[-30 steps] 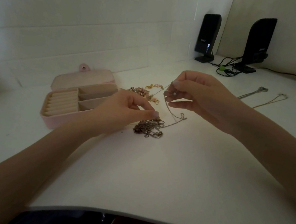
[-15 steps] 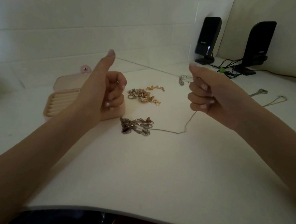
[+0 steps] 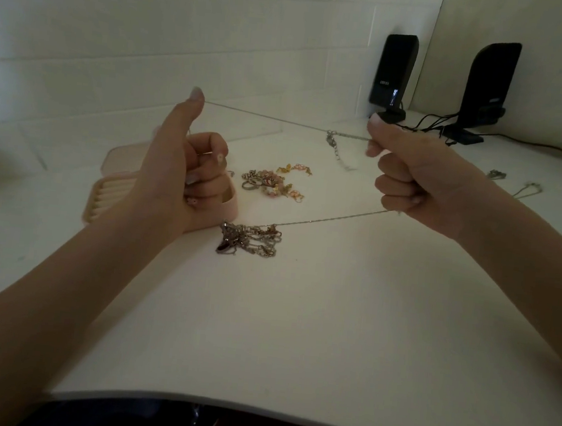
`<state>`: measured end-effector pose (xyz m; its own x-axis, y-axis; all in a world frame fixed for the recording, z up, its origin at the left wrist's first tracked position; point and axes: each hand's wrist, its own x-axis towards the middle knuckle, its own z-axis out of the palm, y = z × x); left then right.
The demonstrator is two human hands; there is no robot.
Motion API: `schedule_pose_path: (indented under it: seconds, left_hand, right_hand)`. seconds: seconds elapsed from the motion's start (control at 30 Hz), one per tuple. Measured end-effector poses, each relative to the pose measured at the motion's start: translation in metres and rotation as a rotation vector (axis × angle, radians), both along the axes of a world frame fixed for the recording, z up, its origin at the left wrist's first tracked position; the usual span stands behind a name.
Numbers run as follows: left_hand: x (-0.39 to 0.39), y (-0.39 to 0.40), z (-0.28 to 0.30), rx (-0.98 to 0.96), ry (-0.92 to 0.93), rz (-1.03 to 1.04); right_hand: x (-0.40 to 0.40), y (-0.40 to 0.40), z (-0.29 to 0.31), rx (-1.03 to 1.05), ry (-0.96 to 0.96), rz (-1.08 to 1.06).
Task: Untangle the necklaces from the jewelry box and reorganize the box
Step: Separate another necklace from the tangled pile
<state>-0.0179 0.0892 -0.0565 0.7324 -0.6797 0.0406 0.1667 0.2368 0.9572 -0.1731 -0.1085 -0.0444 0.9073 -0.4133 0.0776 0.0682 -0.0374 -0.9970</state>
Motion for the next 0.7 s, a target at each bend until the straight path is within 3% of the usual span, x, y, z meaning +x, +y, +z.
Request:
schedule_pose_path:
  seconds: [0.17, 0.43, 0.7]
  left_hand:
    - [-0.002, 0.000, 0.002, -0.015, -0.005, 0.003]
    - [-0.010, -0.005, 0.002, -0.058, -0.083, -0.030]
    - [-0.030, -0.008, -0.010, 0.171, -0.422, -0.340]
  right_hand:
    - [-0.004, -0.001, 0.001, -0.103, 0.029, 0.099]
    - [-0.004, 0.003, 0.003, -0.100, 0.008, 0.140]
    - [-0.004, 0.019, 0.004, -0.106, -0.031, 0.275]
